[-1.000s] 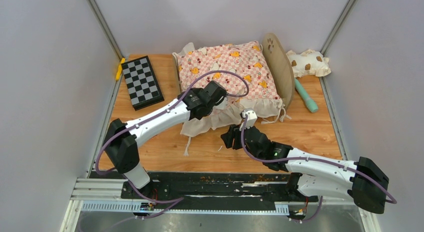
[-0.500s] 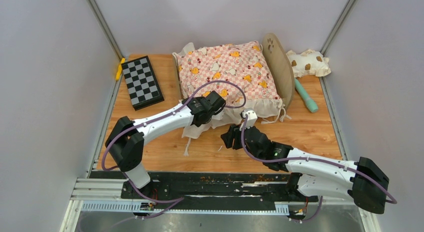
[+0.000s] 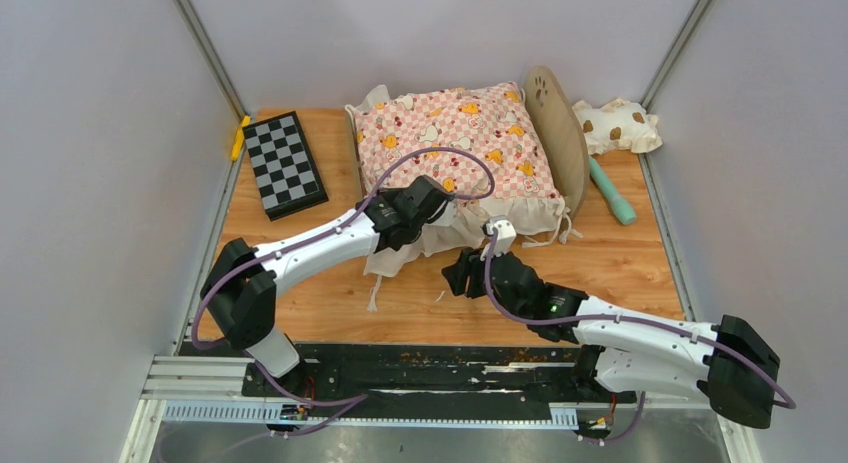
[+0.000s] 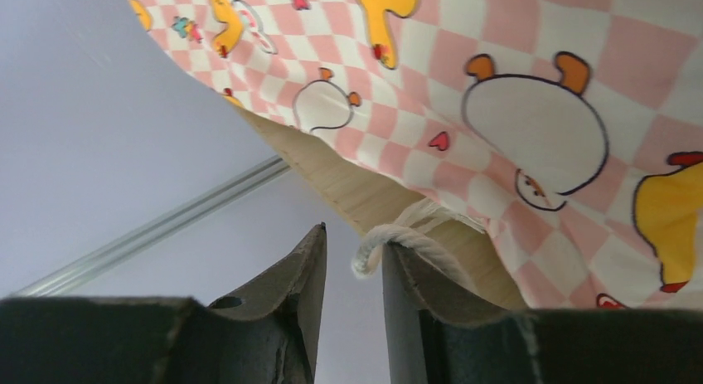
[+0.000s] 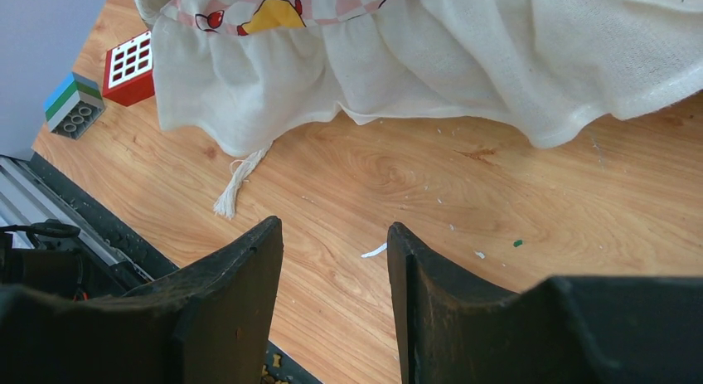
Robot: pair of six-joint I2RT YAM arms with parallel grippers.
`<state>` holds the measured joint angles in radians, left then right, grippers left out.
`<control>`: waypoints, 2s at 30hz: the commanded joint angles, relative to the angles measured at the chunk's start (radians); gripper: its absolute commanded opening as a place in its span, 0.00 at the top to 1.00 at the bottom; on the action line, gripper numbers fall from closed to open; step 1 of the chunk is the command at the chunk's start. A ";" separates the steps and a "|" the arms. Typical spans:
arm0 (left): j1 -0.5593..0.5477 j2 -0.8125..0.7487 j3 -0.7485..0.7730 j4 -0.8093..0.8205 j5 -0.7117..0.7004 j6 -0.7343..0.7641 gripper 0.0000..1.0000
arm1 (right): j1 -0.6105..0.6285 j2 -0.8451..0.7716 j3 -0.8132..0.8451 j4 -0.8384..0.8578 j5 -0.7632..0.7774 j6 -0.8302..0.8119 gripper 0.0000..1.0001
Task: Set up the pet bed
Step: Adjust the ropes on the bed frame.
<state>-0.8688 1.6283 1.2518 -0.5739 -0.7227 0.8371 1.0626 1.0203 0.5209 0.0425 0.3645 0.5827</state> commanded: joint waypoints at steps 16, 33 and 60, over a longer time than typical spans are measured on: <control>0.019 -0.204 -0.013 0.112 0.017 -0.206 0.31 | -0.003 -0.070 0.008 -0.024 0.034 -0.012 0.50; 0.113 -0.629 -0.222 0.025 0.076 -1.216 0.05 | -0.021 0.323 0.620 -0.256 -0.147 -0.422 0.40; 0.122 -0.963 -0.400 -0.056 -0.012 -1.332 0.08 | -0.265 0.942 1.168 -0.343 -0.415 -0.411 0.38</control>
<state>-0.7509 0.6849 0.8639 -0.6289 -0.6991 -0.4713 0.7975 1.9419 1.6360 -0.3180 -0.0364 0.1669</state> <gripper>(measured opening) 0.917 0.619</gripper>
